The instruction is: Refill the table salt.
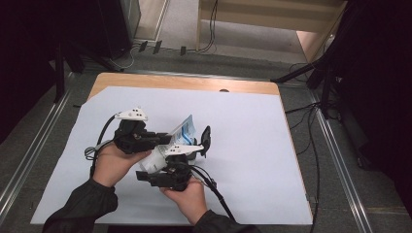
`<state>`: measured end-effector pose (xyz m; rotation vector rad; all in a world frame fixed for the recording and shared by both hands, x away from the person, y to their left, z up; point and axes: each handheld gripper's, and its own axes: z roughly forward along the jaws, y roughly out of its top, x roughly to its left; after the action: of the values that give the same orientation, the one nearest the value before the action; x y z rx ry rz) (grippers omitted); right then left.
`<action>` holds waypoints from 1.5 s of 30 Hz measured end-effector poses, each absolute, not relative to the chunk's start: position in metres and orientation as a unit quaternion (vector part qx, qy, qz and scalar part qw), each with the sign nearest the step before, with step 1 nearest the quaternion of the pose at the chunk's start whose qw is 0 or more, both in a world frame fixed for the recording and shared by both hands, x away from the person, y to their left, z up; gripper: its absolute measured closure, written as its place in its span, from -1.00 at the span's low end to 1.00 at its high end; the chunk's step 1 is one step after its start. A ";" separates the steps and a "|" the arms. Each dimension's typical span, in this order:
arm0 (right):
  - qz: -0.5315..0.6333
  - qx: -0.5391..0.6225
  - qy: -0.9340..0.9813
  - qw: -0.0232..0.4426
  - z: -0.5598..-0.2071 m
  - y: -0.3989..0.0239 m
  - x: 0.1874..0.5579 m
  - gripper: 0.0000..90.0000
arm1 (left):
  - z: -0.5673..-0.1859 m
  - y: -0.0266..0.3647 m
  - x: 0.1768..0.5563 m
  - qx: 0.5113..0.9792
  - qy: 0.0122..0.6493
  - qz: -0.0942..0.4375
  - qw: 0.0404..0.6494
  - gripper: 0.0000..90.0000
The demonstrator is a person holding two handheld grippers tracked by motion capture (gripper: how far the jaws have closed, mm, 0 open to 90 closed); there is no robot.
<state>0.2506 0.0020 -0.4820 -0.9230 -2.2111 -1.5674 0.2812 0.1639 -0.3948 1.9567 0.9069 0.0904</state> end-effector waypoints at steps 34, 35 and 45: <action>-0.541 -0.317 -0.764 0.152 -0.484 0.004 0.254 0.16 | -0.398 0.164 0.285 0.801 0.371 0.026 0.470 0.74; -0.541 -0.317 -0.764 0.152 -0.483 0.003 0.254 0.16 | -0.398 0.164 0.285 0.801 0.370 0.026 0.470 0.75; -0.544 -0.319 -0.762 0.148 -0.483 0.003 0.254 0.16 | -0.397 0.164 0.284 0.799 0.369 0.027 0.474 0.74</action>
<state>0.2543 0.0034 -0.4826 -0.9164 -2.1912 -1.5645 0.2843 0.1637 -0.3975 1.9537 0.9031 0.0655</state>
